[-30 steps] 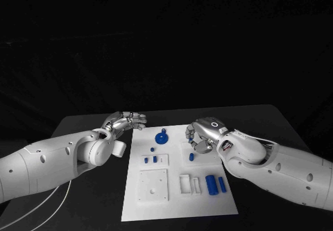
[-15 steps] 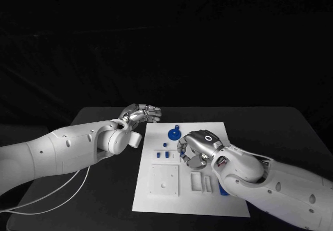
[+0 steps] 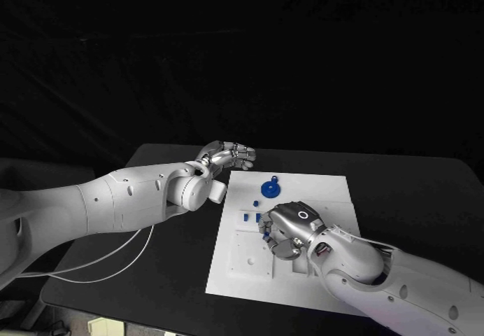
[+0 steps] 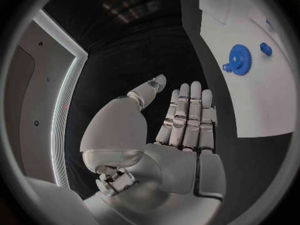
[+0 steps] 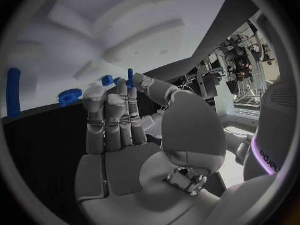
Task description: Assemble the parts on the task board
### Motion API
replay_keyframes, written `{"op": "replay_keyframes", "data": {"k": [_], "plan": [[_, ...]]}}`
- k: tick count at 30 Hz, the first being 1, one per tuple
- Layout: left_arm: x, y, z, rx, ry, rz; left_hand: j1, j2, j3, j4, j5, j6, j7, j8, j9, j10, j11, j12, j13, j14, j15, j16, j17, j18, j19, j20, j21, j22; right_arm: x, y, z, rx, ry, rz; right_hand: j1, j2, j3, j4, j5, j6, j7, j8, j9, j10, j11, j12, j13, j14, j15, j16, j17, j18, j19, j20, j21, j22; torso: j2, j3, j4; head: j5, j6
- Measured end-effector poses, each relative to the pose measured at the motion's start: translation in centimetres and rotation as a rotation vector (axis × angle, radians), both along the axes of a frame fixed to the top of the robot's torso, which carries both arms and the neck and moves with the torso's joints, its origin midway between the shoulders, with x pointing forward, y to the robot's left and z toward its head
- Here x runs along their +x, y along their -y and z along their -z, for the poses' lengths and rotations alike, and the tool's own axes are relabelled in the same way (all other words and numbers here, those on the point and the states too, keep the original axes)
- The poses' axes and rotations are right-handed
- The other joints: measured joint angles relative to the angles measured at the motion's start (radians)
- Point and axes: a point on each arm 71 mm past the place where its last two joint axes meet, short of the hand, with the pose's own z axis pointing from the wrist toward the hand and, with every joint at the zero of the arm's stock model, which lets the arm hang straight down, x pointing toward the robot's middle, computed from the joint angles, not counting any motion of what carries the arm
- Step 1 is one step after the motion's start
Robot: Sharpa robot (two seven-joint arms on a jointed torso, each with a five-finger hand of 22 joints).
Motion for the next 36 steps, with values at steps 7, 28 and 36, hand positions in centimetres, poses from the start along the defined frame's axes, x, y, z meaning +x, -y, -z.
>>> {"op": "replay_keyframes", "data": {"k": [7, 28, 36], "plan": [[0.0, 0.2, 0.0, -0.002, 0.000, 0.003, 0.000, 0.000, 0.000, 0.000, 0.000, 0.000, 0.000, 0.000, 0.000, 0.000, 0.000, 0.000, 0.000, 0.000, 0.000, 0.000, 0.001, 0.000, 0.000, 0.000, 0.000, 0.000, -0.1, 0.1, 0.5, -0.012, -0.002, -0.001, 0.003, 0.003, 0.000, 0.000, -0.001, 0.000, 0.000, -0.001, 0.001, 0.000, 0.000, -0.002, 0.002, 0.000, 0.000, 0.000, 0.000, 0.000, 0.000, 0.000, 0.000, 0.000, 0.001, 0.0013, -0.0004, 0.018, -0.017], [0.0, 0.4, 0.0, -0.003, 0.000, 0.006, 0.000, 0.000, 0.000, 0.000, 0.000, 0.000, 0.000, 0.000, -0.001, 0.004, -0.004, 0.000, -0.001, 0.003, -0.004, -0.004, 0.003, -0.006, 0.004, -0.004, 0.000, 0.001, -0.6, 0.0, 1.4, -0.031, -0.016, -0.016, 0.004, 0.004, 0.000, 0.000, -0.004, 0.000, 0.000, -0.001, 0.003, 0.000, 0.000, 0.001, 0.005, 0.000, 0.000, 0.000, -0.001, 0.000, -0.004, 0.000, 0.000, 0.000, 0.000, 0.0040, -0.0015, 0.035, -0.041], [0.1, 0.4, 0.0, -0.003, 0.001, 0.005, 0.000, 0.000, 0.000, 0.000, 0.000, 0.000, 0.000, 0.000, -0.002, 0.004, -0.004, 0.000, -0.002, 0.004, -0.003, -0.004, 0.004, -0.006, 0.004, -0.004, 0.000, 0.001, -0.6, -0.1, 1.5, -0.034, -0.019, -0.022, 0.004, 0.004, 0.000, 0.000, 0.000, 0.000, 0.000, -0.003, 0.004, 0.000, 0.000, 0.001, 0.005, 0.000, 0.000, 0.000, -0.001, 0.000, -0.001, -0.003, 0.000, 0.001, 0.000, 0.0032, -0.0010, 0.044, -0.052]]}}
